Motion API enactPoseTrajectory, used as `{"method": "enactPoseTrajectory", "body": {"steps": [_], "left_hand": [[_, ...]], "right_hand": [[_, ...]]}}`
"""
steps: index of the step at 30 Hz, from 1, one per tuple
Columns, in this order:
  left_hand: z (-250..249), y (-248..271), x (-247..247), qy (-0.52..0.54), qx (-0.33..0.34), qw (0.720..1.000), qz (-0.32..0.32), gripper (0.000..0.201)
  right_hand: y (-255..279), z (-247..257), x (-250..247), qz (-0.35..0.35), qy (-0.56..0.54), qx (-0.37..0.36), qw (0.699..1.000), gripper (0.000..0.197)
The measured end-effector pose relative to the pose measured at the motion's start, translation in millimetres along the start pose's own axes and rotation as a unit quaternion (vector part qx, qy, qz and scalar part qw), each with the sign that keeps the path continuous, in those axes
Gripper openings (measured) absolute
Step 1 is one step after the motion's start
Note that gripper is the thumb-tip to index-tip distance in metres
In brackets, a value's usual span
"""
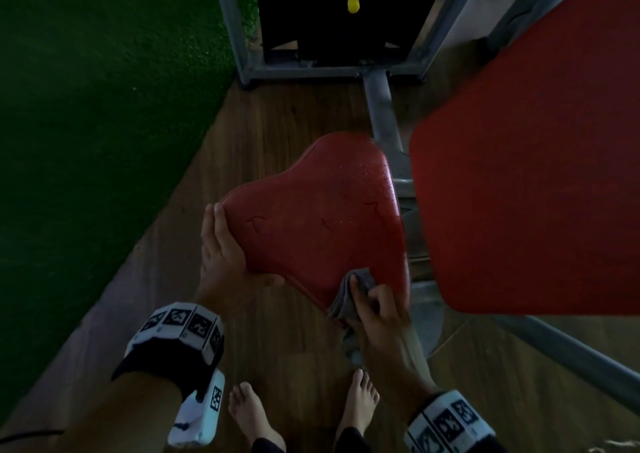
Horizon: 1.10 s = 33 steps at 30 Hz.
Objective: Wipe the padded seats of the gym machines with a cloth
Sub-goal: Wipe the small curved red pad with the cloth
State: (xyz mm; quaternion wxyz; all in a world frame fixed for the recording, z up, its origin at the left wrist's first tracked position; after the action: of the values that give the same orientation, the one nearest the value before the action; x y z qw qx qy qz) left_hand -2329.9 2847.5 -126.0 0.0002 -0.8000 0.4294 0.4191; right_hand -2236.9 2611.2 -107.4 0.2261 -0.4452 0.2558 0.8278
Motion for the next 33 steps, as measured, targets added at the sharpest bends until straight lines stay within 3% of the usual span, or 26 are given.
{"method": "enactPoseTrajectory", "body": {"steps": [6, 12, 17, 22, 33], "left_hand": [[-1.1, 0.1, 0.7, -0.008, 0.002, 1.000, -0.013, 0.158], [-3.0, 0.8, -0.2, -0.010, 0.012, 1.000, -0.008, 0.158], [-1.5, -0.6, -0.3, 0.005, 0.021, 1.000, -0.017, 0.157], [0.9, -0.4, 0.7, 0.001, 0.015, 1.000, -0.022, 0.157], [-2.3, 1.1, 0.9, 0.000, 0.018, 1.000, 0.002, 0.155]], "right_hand": [[-36.9, -4.7, -7.1, -0.053, 0.037, 0.022, 0.998, 0.056], [0.6, 10.4, 9.9, -0.030, 0.040, -0.041, 0.998, 0.069], [-46.6, 25.8, 0.9, -0.073, 0.103, -0.027, 0.992, 0.065], [-60.4, 33.4, 0.9, -0.044, 0.106, 0.008, 0.993, 0.066], [-78.5, 30.4, -4.8, -0.035, 0.086, -0.007, 0.996, 0.065]]}}
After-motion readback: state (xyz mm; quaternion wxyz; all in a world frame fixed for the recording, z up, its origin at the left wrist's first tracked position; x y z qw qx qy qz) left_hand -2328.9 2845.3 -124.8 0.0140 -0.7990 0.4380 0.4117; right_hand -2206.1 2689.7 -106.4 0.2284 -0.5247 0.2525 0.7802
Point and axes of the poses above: each hand's wrist, its own y-axis away from the middle knuckle, its own x-axis out of the palm, z = x × y, the point moved 9 cm from there along -y, towards the middle knuckle, and after that the axes turned 2 degrees about x, right-handed, at the moved point
